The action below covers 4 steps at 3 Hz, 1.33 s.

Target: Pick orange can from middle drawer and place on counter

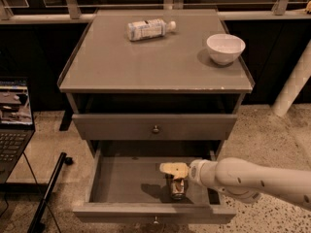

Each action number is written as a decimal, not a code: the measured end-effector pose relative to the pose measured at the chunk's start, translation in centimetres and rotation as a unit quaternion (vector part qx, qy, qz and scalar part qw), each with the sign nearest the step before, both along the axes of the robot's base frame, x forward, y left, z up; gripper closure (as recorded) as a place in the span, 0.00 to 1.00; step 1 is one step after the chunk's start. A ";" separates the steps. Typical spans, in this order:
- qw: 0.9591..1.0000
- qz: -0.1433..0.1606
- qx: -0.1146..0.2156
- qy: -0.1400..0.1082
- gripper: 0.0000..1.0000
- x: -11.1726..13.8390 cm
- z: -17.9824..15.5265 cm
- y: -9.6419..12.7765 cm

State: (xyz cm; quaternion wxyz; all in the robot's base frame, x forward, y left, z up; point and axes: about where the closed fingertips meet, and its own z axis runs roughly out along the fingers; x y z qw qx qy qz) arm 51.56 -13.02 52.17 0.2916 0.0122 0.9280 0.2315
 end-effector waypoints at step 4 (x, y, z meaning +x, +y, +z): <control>0.997 0.019 -0.050 0.051 0.00 0.0 -10.5 1.8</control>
Offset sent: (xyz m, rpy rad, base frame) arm 0.0081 0.0375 -0.0970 -0.1520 0.0593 0.0571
